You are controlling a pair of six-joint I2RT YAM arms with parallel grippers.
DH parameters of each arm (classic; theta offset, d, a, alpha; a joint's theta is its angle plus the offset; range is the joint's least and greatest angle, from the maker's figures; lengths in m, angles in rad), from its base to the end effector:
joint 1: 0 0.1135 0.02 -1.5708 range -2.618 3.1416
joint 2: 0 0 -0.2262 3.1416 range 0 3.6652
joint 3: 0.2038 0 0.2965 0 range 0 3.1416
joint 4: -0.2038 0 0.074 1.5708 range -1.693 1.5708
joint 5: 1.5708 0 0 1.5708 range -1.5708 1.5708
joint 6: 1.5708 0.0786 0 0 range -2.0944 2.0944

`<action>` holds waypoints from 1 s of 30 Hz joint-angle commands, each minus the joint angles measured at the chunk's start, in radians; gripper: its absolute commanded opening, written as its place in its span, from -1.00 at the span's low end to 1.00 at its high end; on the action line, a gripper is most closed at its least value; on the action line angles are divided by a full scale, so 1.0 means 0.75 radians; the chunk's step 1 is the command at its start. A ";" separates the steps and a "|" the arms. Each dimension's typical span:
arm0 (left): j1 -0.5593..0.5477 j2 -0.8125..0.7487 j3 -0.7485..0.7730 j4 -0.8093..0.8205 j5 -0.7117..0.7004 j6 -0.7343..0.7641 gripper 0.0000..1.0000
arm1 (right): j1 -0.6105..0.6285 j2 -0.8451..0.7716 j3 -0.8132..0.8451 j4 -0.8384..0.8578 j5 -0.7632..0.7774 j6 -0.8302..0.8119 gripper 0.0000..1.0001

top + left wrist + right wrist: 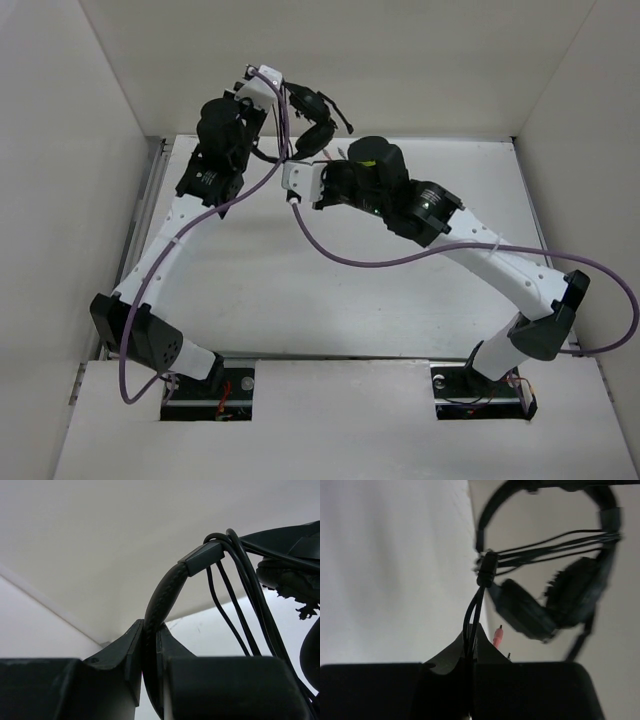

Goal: Wrap the headphones

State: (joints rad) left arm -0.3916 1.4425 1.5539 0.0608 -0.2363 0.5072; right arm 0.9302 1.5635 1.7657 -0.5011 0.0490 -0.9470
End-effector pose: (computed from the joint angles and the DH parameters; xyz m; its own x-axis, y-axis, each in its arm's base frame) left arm 0.3963 -0.1437 0.4555 0.2151 0.4221 -0.8807 0.0611 0.8942 0.4435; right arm 0.2640 0.3476 0.4119 0.5244 -0.6529 -0.5465 -0.5943 0.1790 -0.7841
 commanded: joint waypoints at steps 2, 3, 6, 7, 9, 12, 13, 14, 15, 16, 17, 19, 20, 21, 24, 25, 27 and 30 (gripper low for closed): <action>-0.041 -0.085 -0.075 0.079 -0.008 0.003 -0.95 | -0.041 -0.066 0.072 0.124 0.262 -0.259 -1.00; -0.049 -0.091 -0.102 0.066 -0.004 -0.001 -0.95 | -0.051 -0.068 0.057 0.173 0.292 -0.306 -1.00; -0.084 -0.117 -0.182 0.034 0.016 -0.022 -0.95 | -0.088 -0.070 -0.028 0.369 0.374 -0.479 -1.00; -0.090 -0.123 -0.196 0.027 0.025 -0.032 -0.95 | -0.102 -0.072 -0.067 0.444 0.387 -0.526 -1.00; -0.109 -0.144 -0.221 -0.007 0.053 -0.075 -0.95 | -0.133 -0.072 -0.139 0.584 0.393 -0.612 -1.00; -0.135 -0.168 -0.223 -0.077 0.123 -0.128 -0.96 | -0.194 -0.068 -0.225 0.768 0.350 -0.672 -1.00; -0.150 -0.179 -0.223 -0.099 0.151 -0.140 -0.96 | -0.218 -0.064 -0.249 0.829 0.326 -0.674 -1.00; -0.164 -0.191 -0.225 -0.112 0.190 -0.150 -0.96 | -0.231 -0.062 -0.262 0.856 0.309 -0.672 -1.00; -0.174 -0.203 -0.225 -0.122 0.231 -0.165 -0.96 | -0.253 -0.056 -0.278 0.893 0.277 -0.664 -1.00; -0.186 -0.211 -0.227 -0.134 0.262 -0.181 -0.96 | -0.270 -0.050 -0.290 0.917 0.256 -0.652 -1.00; -0.197 -0.216 -0.221 -0.151 0.296 -0.197 -0.96 | -0.284 -0.046 -0.297 0.932 0.236 -0.640 -1.00; -0.205 -0.220 -0.201 -0.191 0.368 -0.232 -0.96 | -0.309 -0.035 -0.307 0.944 0.190 -0.593 -1.00; -0.205 -0.220 -0.190 -0.218 0.403 -0.251 -0.96 | -0.319 -0.029 -0.307 0.944 0.170 -0.568 -1.00; -0.207 -0.220 -0.178 -0.238 0.435 -0.269 -0.97 | -0.329 -0.025 -0.307 0.940 0.154 -0.542 -1.00; -0.207 -0.211 -0.139 -0.308 0.540 -0.308 -0.98 | -0.354 -0.017 -0.307 0.916 0.098 -0.488 -1.00; -0.209 -0.207 -0.127 -0.326 0.568 -0.320 -0.98 | -0.358 -0.013 -0.309 0.907 0.084 -0.480 -1.00; -0.213 -0.197 -0.104 -0.359 0.616 -0.329 -0.98 | -0.360 -0.009 -0.309 0.899 0.066 -0.460 -1.00; -0.225 -0.185 -0.084 -0.394 0.663 -0.335 -0.98 | -0.360 -0.003 -0.297 0.885 0.039 -0.437 -1.00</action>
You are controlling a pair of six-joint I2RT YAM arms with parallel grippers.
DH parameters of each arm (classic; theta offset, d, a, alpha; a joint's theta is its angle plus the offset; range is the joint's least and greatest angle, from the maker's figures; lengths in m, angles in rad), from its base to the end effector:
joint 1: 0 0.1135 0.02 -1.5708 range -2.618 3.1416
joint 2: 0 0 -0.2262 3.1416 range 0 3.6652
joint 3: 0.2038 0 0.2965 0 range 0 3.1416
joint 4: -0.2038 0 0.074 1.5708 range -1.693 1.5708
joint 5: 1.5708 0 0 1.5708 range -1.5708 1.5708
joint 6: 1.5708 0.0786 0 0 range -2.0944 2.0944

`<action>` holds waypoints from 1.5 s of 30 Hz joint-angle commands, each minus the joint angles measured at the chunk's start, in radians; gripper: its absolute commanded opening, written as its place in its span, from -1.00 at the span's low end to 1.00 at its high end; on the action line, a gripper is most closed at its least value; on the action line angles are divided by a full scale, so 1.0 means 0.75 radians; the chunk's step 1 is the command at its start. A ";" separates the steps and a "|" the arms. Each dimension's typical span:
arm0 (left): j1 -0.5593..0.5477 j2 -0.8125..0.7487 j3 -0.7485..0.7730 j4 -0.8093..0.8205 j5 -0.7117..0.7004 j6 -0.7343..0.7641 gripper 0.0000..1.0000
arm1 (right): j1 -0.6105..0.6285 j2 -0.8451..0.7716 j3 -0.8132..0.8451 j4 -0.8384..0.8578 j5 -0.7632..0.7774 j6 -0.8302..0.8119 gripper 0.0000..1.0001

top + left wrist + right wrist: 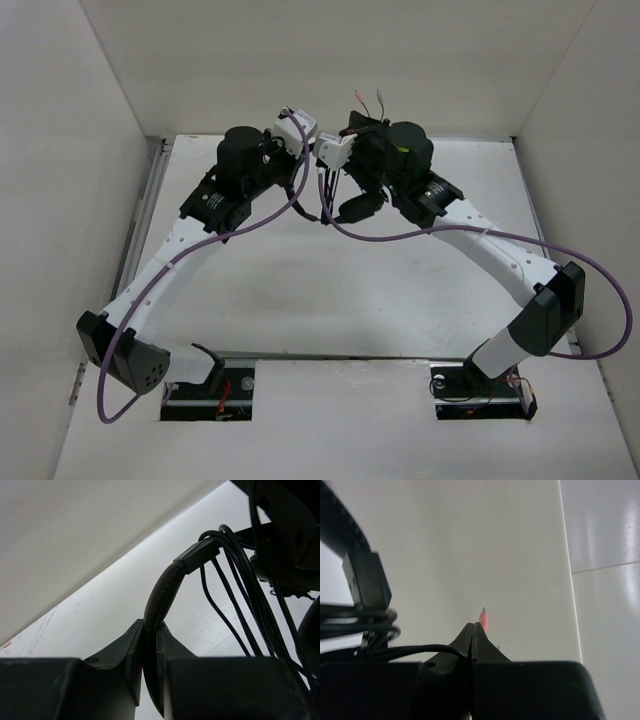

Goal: Wrap the headphones

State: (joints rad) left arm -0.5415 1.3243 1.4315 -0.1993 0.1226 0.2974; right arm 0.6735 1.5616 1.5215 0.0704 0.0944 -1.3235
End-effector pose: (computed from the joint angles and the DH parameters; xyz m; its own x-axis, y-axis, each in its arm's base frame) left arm 0.3365 -0.2136 0.4096 0.1051 0.2762 -0.9553 0.6120 0.7393 0.2810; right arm 0.3662 0.2828 0.3926 0.5364 -0.8068 -0.2474 -0.1110 0.2232 -0.9684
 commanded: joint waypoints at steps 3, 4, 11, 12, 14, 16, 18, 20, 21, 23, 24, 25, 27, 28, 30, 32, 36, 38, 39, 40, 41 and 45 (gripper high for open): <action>-0.032 -0.021 0.090 -0.074 0.215 -0.053 -0.98 | -0.018 0.006 0.057 0.084 -0.040 0.102 -0.97; -0.032 -0.021 0.092 -0.078 0.225 -0.053 -0.98 | -0.018 0.008 0.068 0.066 -0.050 0.116 -0.96; -0.019 -0.021 0.098 -0.106 0.262 -0.047 -0.98 | -0.064 0.014 0.145 -0.147 -0.167 0.253 -0.74; -0.013 -0.023 0.098 -0.111 0.268 -0.047 -0.98 | -0.079 0.014 0.162 -0.196 -0.201 0.273 -0.67; -0.003 -0.031 0.092 -0.135 0.297 -0.045 -0.98 | -0.120 0.012 0.207 -0.306 -0.291 0.331 -0.58; 0.001 -0.039 0.079 -0.176 0.341 -0.041 -0.98 | -0.183 0.016 0.272 -0.431 -0.434 0.404 -0.49; -0.001 -0.044 0.067 -0.202 0.372 -0.028 -0.98 | -0.218 0.022 0.311 -0.509 -0.518 0.441 -0.46; -0.007 -0.048 0.057 -0.233 0.399 -0.020 -0.98 | -0.263 0.029 0.356 -0.627 -0.643 0.462 -0.41; -0.007 -0.048 0.055 -0.241 0.407 -0.012 -0.98 | -0.277 0.031 0.366 -0.676 -0.688 0.464 -0.40; -0.007 -0.048 0.057 -0.252 0.415 -0.012 -0.98 | -0.304 0.033 0.370 -0.744 -0.782 0.470 -0.38; -0.007 -0.050 0.061 -0.254 0.423 -0.012 -0.98 | -0.316 0.033 0.364 -0.769 -0.819 0.474 -0.38; -0.007 -0.048 0.067 -0.262 0.434 -0.016 -0.98 | -0.328 0.035 0.356 -0.785 -0.850 0.484 -0.37; -0.009 -0.042 0.085 -0.286 0.462 -0.016 -0.98 | -0.353 0.043 0.334 -0.803 -0.897 0.499 -0.35; -0.011 -0.040 0.092 -0.295 0.472 -0.016 -0.98 | -0.369 0.049 0.321 -0.816 -0.923 0.499 -0.34; -0.015 -0.035 0.104 -0.309 0.487 -0.018 -0.98 | -0.400 0.065 0.305 -0.824 -0.954 0.499 -0.33; -0.017 -0.033 0.114 -0.319 0.501 -0.022 -0.98 | -0.435 0.084 0.287 -0.814 -0.968 0.505 -0.29; -0.017 -0.027 0.133 -0.342 0.532 -0.030 -0.98 | -0.506 0.119 0.260 -0.773 -1.013 0.552 -0.25; -0.019 -0.025 0.139 -0.346 0.548 -0.036 -0.98 | -0.537 0.125 0.240 -0.730 -1.040 0.603 -0.22; -0.019 -0.023 0.139 -0.348 0.552 -0.041 -0.98 | -0.549 0.125 0.227 -0.704 -1.052 0.629 -0.20; -0.019 -0.023 0.141 -0.350 0.560 -0.047 -0.98 | -0.561 0.125 0.215 -0.679 -1.069 0.668 -0.18; -0.019 -0.021 0.141 -0.350 0.567 -0.051 -0.98 | -0.574 0.125 0.211 -0.667 -1.087 0.703 -0.17; -0.019 -0.007 0.161 -0.362 0.595 -0.071 -0.98 | -0.604 0.129 0.209 -0.662 -1.154 0.805 -0.06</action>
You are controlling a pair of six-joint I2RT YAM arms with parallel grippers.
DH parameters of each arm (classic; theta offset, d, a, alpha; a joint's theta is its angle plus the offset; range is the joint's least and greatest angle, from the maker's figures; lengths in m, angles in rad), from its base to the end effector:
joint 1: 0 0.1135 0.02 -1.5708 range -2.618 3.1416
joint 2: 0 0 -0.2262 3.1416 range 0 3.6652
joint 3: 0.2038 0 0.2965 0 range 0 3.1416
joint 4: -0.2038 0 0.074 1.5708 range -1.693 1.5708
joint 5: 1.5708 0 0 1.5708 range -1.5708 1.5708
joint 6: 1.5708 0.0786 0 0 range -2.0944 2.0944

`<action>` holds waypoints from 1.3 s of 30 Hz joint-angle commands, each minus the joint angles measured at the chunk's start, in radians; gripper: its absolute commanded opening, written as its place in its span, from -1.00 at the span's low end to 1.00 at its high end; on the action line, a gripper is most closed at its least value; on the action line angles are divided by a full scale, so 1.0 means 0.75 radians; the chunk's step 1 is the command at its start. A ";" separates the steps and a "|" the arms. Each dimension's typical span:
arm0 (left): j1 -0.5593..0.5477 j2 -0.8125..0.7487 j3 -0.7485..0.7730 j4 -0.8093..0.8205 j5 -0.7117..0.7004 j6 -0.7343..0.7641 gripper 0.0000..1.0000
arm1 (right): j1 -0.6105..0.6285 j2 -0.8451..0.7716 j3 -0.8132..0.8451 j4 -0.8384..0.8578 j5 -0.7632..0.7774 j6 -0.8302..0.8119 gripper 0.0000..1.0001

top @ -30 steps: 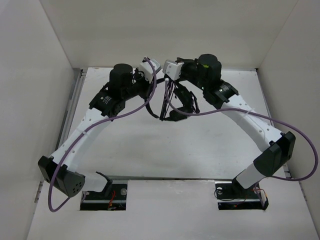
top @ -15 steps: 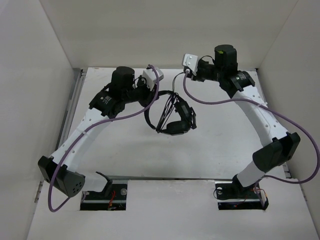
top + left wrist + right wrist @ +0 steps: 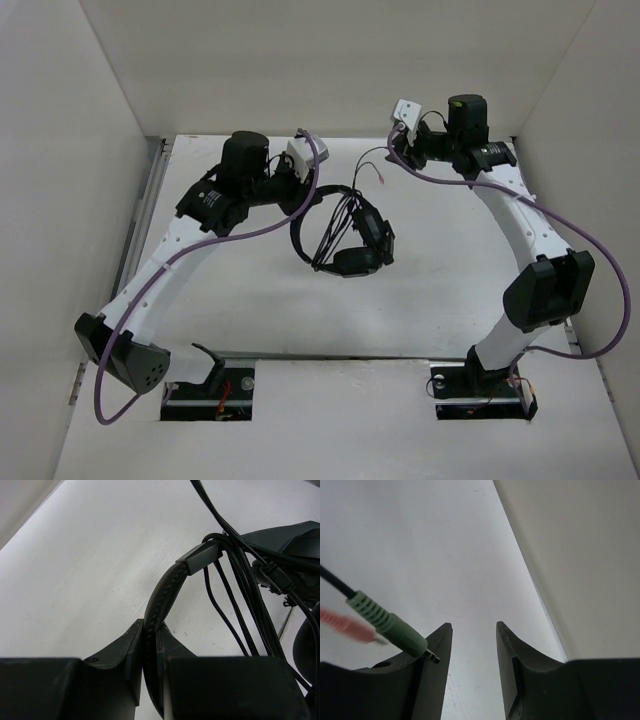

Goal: Wrap the headphones

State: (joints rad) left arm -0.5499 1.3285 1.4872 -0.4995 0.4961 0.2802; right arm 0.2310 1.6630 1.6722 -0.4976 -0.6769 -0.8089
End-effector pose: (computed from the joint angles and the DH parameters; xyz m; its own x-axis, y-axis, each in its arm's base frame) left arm 0.3026 -0.2294 0.3904 -0.0410 0.3104 -0.9497 0.8881 0.4469 0.1078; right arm 0.4269 0.1510 0.3379 0.2034 -0.5316 -0.8222 -0.8254 0.3587 -0.4361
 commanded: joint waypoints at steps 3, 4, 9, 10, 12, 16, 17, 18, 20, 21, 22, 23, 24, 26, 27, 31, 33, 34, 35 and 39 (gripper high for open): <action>-0.002 -0.002 0.103 0.038 0.114 -0.073 -0.97 | -0.025 -0.010 -0.010 0.099 -0.155 0.148 -0.05; 0.004 0.002 0.105 0.038 0.118 -0.081 -0.97 | -0.029 -0.013 -0.019 0.095 -0.159 0.152 -0.05; 0.039 0.010 0.097 0.052 0.132 -0.114 -0.97 | -0.053 -0.033 -0.086 0.134 -0.143 0.178 -0.05; 0.047 0.010 0.095 0.057 0.140 -0.126 -0.97 | -0.063 -0.039 -0.108 0.150 -0.141 0.197 -0.05; 0.059 0.014 0.095 0.067 0.165 -0.159 -0.97 | -0.090 -0.057 -0.161 0.191 -0.147 0.223 -0.04; 0.072 0.018 0.105 0.079 0.179 -0.185 -0.96 | -0.127 -0.096 -0.258 0.258 -0.153 0.258 -0.03; 0.074 0.020 0.109 0.079 0.181 -0.191 -0.96 | -0.129 -0.107 -0.280 0.277 -0.147 0.262 -0.03; 0.078 0.024 0.113 0.081 0.189 -0.202 -0.96 | -0.131 -0.121 -0.311 0.299 -0.139 0.269 -0.03; 0.088 0.029 0.116 0.087 0.193 -0.212 -0.96 | -0.139 -0.143 -0.352 0.332 -0.134 0.283 -0.05; 0.092 0.031 0.112 0.093 0.193 -0.218 -0.96 | -0.143 -0.156 -0.368 0.348 -0.134 0.297 -0.05; 0.094 0.031 0.103 0.099 0.187 -0.222 -0.96 | -0.147 -0.168 -0.389 0.369 -0.134 0.315 -0.07; 0.094 0.033 0.091 0.108 0.185 -0.222 -0.96 | -0.147 -0.182 -0.411 0.397 -0.134 0.342 -0.08; 0.096 0.037 0.077 0.116 0.179 -0.222 -0.96 | -0.147 -0.201 -0.440 0.430 -0.134 0.371 -0.09; 0.098 0.047 0.030 0.144 0.155 -0.224 -0.96 | -0.145 -0.254 -0.511 0.528 -0.118 0.452 -0.11; 0.098 0.053 0.001 0.161 0.142 -0.220 -0.96 | -0.141 -0.282 -0.546 0.581 -0.106 0.493 -0.11; 0.094 0.090 -0.117 0.261 0.061 -0.224 -0.96 | -0.119 -0.378 -0.687 0.819 0.080 0.665 -0.07; 0.088 0.118 -0.181 0.328 0.002 -0.234 -0.96 | -0.078 -0.417 -0.747 0.919 0.252 0.729 -0.02; 0.086 0.133 -0.209 0.365 -0.043 -0.249 -0.96 | -0.066 -0.436 -0.769 0.954 0.303 0.749 -0.01; 0.084 0.149 -0.236 0.400 -0.084 -0.259 -0.96 | -0.054 -0.450 -0.783 0.980 0.346 0.770 0.00; 0.096 0.225 -0.312 0.539 -0.215 -0.316 -0.96 | -0.047 -0.477 -0.788 0.999 0.365 0.868 0.01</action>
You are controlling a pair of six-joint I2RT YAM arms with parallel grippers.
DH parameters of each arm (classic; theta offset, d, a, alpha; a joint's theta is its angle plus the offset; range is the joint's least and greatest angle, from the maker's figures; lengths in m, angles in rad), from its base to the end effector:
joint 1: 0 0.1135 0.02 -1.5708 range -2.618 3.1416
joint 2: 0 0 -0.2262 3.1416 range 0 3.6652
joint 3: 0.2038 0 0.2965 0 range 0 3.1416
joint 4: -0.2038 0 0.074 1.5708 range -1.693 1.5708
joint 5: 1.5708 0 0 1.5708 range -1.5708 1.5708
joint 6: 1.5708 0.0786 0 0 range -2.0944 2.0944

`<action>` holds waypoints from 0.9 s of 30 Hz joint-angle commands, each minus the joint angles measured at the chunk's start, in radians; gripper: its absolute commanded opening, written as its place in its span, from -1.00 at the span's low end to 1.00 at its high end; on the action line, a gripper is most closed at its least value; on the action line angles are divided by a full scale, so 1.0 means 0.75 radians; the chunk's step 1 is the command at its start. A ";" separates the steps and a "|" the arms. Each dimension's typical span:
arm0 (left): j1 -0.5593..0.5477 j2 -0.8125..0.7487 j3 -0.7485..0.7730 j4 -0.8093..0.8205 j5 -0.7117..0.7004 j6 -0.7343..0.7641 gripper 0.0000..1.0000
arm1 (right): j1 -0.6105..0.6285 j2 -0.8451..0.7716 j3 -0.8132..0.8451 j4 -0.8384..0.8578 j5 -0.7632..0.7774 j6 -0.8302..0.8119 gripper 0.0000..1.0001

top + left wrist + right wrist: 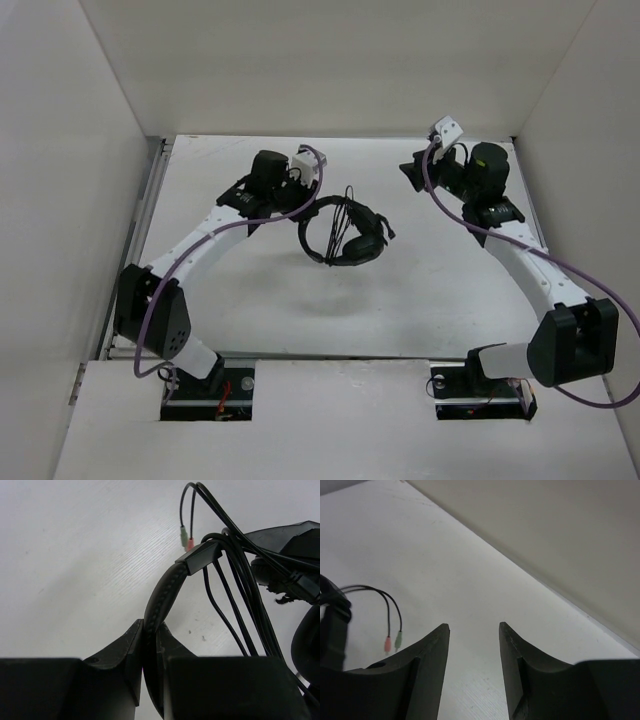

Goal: Wrap the headphones

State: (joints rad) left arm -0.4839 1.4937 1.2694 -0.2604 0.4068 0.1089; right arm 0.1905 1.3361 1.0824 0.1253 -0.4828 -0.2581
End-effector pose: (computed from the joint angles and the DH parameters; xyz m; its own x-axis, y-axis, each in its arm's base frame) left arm 0.3647 -0.2268 0.2648 -0.3299 0.2861 -0.8996 0.7776 0.6227 -0.0871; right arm 0.3917 0.1127 0.3003 0.0366 -0.2232 -0.9741 -0.6314 0.7504 -0.1957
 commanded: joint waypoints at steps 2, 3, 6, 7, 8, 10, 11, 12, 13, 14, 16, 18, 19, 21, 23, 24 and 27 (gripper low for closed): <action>0.018 0.058 -0.026 0.249 -0.097 -0.123 -0.96 | -0.001 -0.045 0.005 0.177 0.102 0.166 0.01; 0.020 0.080 -0.019 0.255 -0.097 -0.133 -0.96 | -0.006 -0.045 0.005 0.181 0.102 0.168 0.01; 0.012 0.148 0.005 0.277 -0.090 -0.151 -0.96 | -0.010 -0.045 -0.009 0.197 0.108 0.160 0.01; 0.006 0.174 0.015 0.286 -0.090 -0.155 -0.96 | -0.012 -0.045 -0.016 0.201 0.102 0.160 0.01; 0.004 0.197 0.025 0.288 -0.090 -0.164 -0.96 | -0.012 -0.047 -0.022 0.205 0.102 0.158 0.02; -0.004 0.244 0.048 0.290 -0.084 -0.182 -0.96 | -0.010 -0.047 -0.032 0.211 0.102 0.156 0.02; -0.008 0.268 0.058 0.292 -0.084 -0.194 -0.96 | -0.008 -0.049 -0.034 0.213 0.102 0.154 0.02; -0.012 0.289 0.068 0.296 -0.082 -0.200 -0.96 | -0.008 -0.049 -0.036 0.215 0.102 0.152 0.02; -0.012 0.311 0.081 0.302 -0.082 -0.207 -0.96 | -0.006 -0.051 -0.036 0.215 0.102 0.148 0.03; -0.012 0.342 0.101 0.306 -0.084 -0.215 -0.96 | -0.006 -0.055 -0.040 0.215 0.102 0.144 0.03; -0.010 0.395 0.140 0.310 -0.090 -0.225 -0.96 | -0.008 -0.059 -0.048 0.222 0.102 0.140 0.03; -0.006 0.454 0.187 0.310 -0.099 -0.233 -0.97 | -0.012 -0.065 -0.059 0.232 0.104 0.135 0.04; -0.004 0.479 0.207 0.310 -0.109 -0.237 -0.97 | -0.012 -0.070 -0.061 0.234 0.104 0.135 0.04; -0.002 0.530 0.248 0.310 -0.123 -0.239 -0.96 | -0.022 -0.076 -0.065 0.236 0.102 0.135 0.05; -0.002 0.577 0.285 0.308 -0.129 -0.245 -0.96 | -0.030 -0.080 -0.071 0.236 0.102 0.135 0.06; -0.002 0.600 0.302 0.308 -0.133 -0.245 -0.96 | -0.036 -0.082 -0.071 0.238 0.102 0.135 0.06; -0.002 0.667 0.357 0.308 -0.176 -0.241 -0.94 | -0.044 -0.086 -0.081 0.250 0.102 0.138 0.06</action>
State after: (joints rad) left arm -0.4889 1.9881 1.4609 -0.0925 0.2832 -0.0406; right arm 0.1688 1.3075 1.0306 0.2413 -0.4145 -0.1604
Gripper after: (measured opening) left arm 0.097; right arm 0.527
